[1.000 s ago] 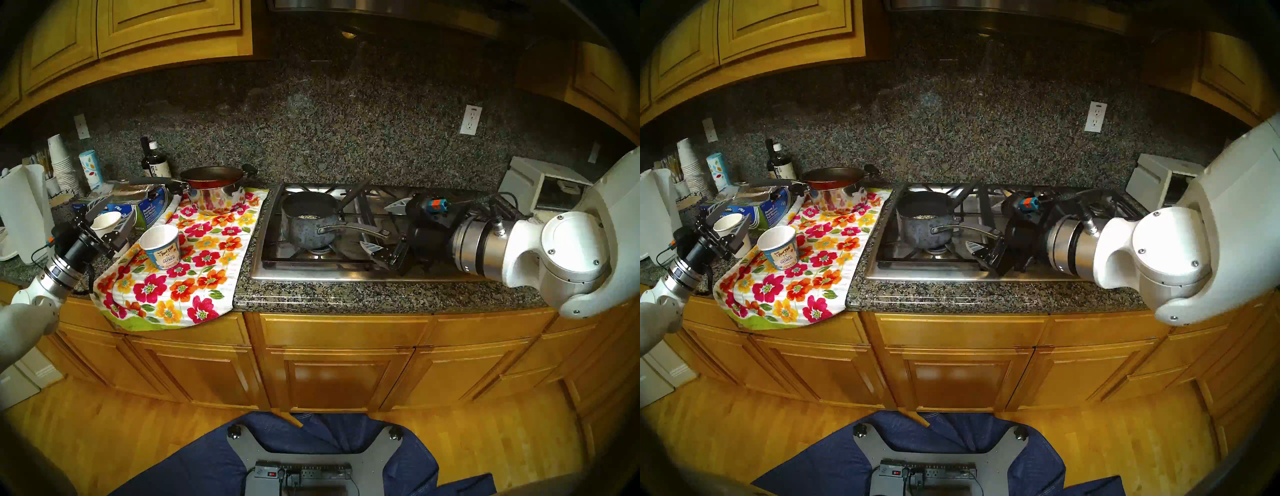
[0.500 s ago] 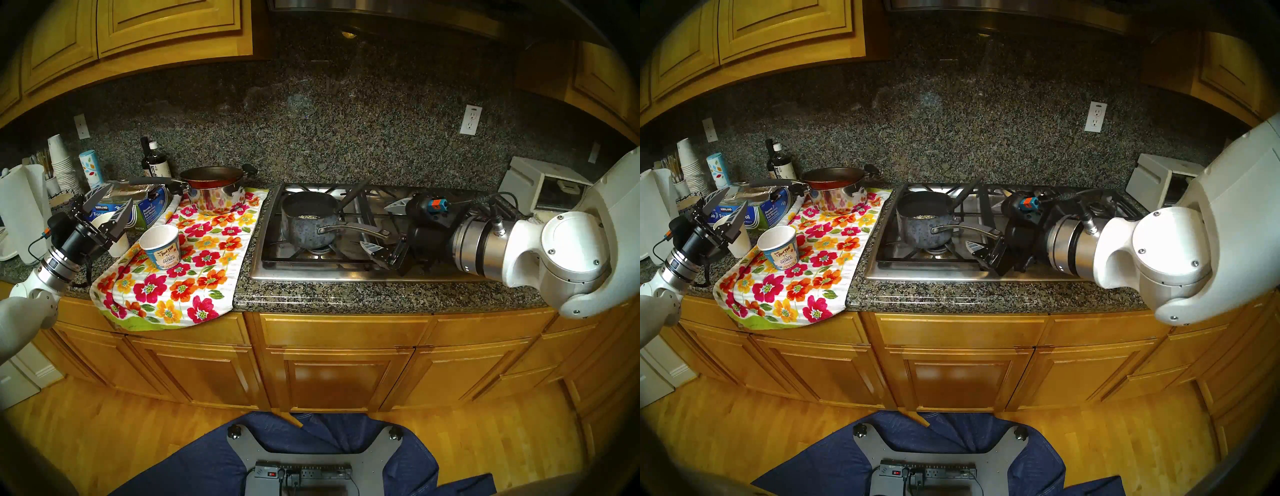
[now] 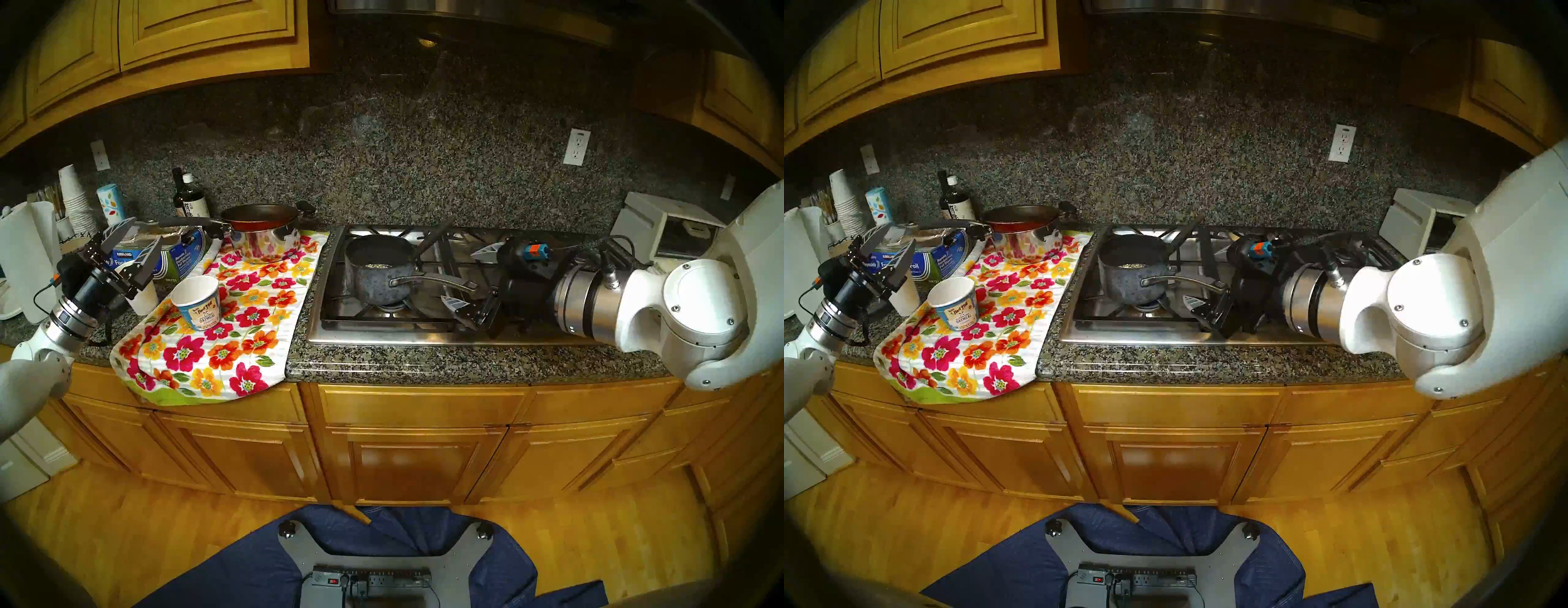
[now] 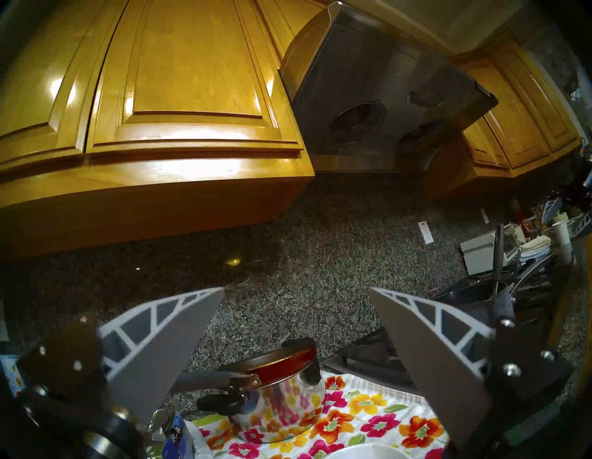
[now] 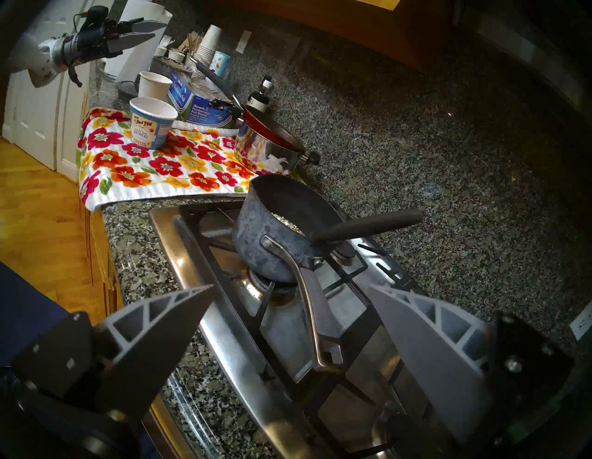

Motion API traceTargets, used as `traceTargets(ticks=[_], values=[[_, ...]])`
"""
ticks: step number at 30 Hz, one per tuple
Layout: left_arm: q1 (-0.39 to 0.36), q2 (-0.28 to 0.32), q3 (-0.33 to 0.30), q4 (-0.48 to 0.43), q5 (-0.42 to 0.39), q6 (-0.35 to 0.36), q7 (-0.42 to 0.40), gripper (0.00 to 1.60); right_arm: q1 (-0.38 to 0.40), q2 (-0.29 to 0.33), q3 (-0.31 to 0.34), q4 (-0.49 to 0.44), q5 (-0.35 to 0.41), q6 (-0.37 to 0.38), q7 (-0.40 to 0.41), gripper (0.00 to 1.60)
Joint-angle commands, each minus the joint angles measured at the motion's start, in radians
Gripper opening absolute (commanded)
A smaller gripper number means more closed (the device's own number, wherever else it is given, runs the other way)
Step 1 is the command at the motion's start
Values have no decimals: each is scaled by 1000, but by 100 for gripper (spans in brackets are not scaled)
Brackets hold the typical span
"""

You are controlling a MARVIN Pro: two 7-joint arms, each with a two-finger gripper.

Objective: Pour oats into pot and stir with a spoon

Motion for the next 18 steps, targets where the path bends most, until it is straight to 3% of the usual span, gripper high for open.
traceTargets(ticks=[1, 11, 18], values=[[-1, 17, -42, -6, 1, -3, -93, 160, 23, 0, 2, 8, 0, -4, -4, 160], [11, 14, -58, -6, -1, -3, -102, 160, 15, 20, 7, 5, 12, -19, -21, 160], [17, 12, -66, -7, -1, -3, -106, 160, -33, 44, 36, 39, 20, -41, -41, 160]])
